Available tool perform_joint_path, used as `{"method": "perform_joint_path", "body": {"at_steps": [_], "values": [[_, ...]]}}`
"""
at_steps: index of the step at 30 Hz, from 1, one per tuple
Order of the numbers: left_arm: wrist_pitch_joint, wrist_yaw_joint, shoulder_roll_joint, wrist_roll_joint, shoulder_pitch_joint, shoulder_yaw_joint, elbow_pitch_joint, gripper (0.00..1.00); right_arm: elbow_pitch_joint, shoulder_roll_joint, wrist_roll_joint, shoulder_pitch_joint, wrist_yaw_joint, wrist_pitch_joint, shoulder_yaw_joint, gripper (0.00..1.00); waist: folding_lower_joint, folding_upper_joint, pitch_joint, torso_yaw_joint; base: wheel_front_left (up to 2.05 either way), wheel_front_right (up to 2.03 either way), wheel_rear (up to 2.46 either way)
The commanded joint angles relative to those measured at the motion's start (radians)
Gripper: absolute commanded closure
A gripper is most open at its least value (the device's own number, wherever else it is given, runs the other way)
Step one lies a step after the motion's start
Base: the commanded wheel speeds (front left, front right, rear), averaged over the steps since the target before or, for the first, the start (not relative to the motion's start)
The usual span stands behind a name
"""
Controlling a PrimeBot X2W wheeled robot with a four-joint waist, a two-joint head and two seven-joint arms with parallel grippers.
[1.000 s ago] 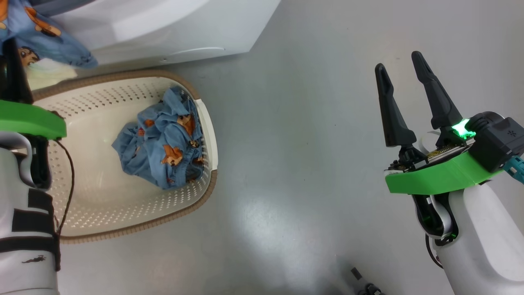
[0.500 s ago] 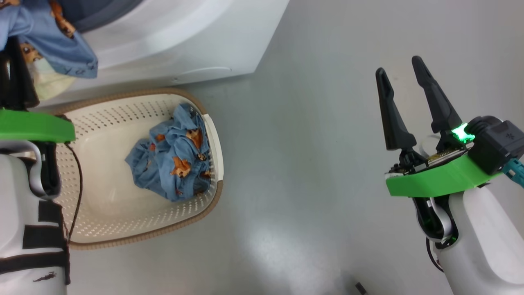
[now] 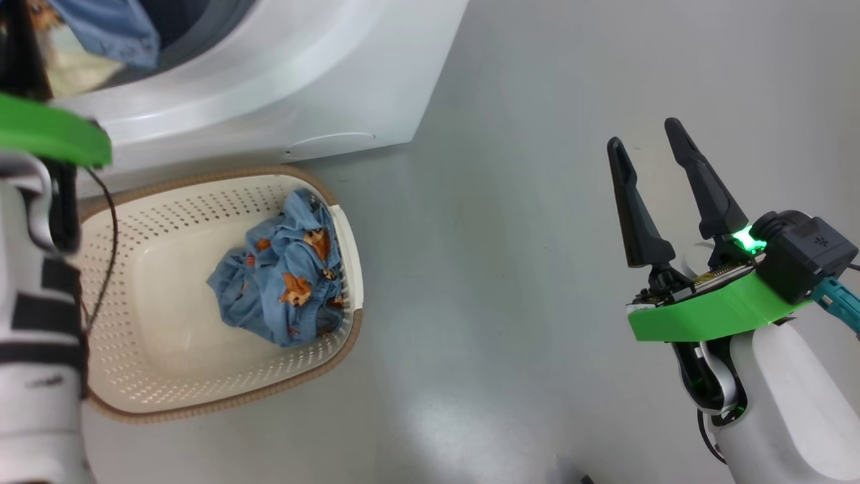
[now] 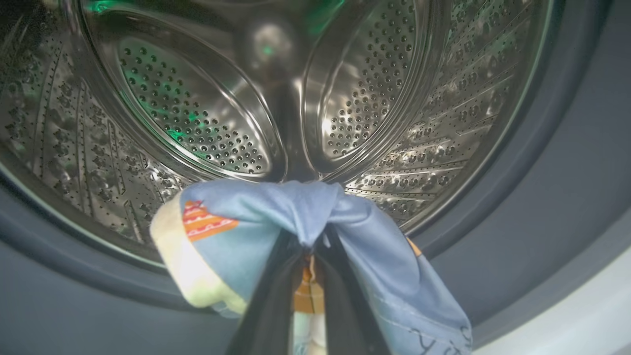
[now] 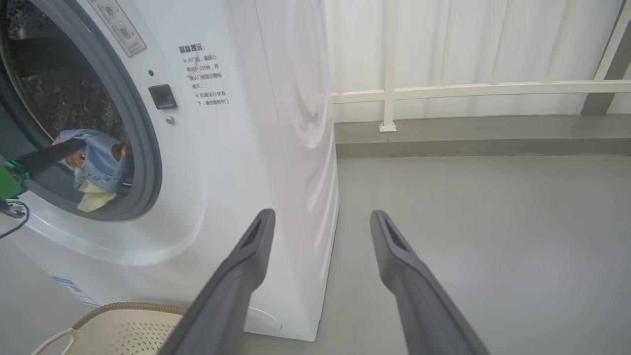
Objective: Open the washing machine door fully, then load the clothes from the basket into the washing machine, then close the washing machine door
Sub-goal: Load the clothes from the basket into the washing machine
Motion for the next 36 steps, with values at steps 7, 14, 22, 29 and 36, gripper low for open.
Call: {"method": "perform_joint_path", "body": {"at_steps": [7, 14, 22, 29, 36], "values": [[0.004, 0.015, 0.06, 0.036, -0.181, -0.025, 0.156, 1.0, -0.03, 0.001, 0.003, 0.027, 0.004, -0.008, 0.029, 0.0, 0.0002, -0.0001, 0.035, -0.028, 0.0, 0.0, 0.0], [-0.003, 0.044, 0.099, 0.071, -0.324, -0.05, 0.263, 1.0, -0.027, 0.018, 0.007, -0.002, 0.004, -0.008, 0.048, 0.0, 0.0002, -0.0001, 0.074, -0.069, 0.0, 0.0, 0.0], [-0.006, 0.103, 0.147, 0.118, -0.349, -0.055, 0.152, 1.0, -0.028, 0.035, 0.01, -0.022, 0.004, -0.008, 0.056, 0.0, 0.0002, -0.0001, 0.117, -0.107, 0.0, 0.0, 0.0], [-0.006, 0.111, 0.155, 0.122, -0.342, -0.058, 0.244, 1.0, -0.026, 0.042, 0.012, -0.028, 0.004, -0.008, 0.058, 0.0, 0.0002, -0.0001, 0.127, -0.122, 0.0, 0.0, 0.0], [0.003, 0.093, 0.145, 0.126, -0.383, -0.084, 0.4, 0.0, -0.026, 0.04, 0.008, -0.03, 0.004, -0.008, 0.046, 0.0, 0.0002, -0.0001, 0.12, -0.107, 0.0, 0.0, 0.0]]}}
